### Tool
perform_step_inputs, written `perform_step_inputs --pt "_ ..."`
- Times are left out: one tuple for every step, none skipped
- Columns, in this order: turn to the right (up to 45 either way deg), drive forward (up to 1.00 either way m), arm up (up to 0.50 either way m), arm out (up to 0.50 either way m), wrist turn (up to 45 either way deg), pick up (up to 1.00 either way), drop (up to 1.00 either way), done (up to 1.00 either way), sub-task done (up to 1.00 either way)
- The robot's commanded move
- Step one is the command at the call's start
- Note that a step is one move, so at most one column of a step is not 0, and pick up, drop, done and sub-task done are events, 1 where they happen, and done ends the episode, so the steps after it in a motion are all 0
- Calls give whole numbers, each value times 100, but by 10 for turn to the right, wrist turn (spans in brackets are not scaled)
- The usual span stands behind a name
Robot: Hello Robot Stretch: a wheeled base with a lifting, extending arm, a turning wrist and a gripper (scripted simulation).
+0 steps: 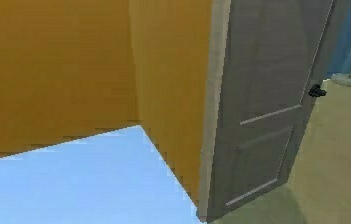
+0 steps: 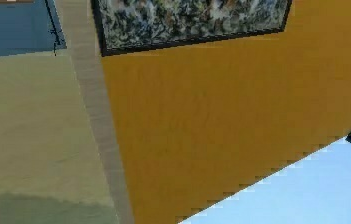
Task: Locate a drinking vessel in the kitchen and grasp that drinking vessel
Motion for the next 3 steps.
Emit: perform_step_inputs --pt "-120 0 0 0 0 0 0 0 0" --pt "0 10 0 0 0 0 0 0 0" --pt "450 0 0 0 0 0 0 0 0"
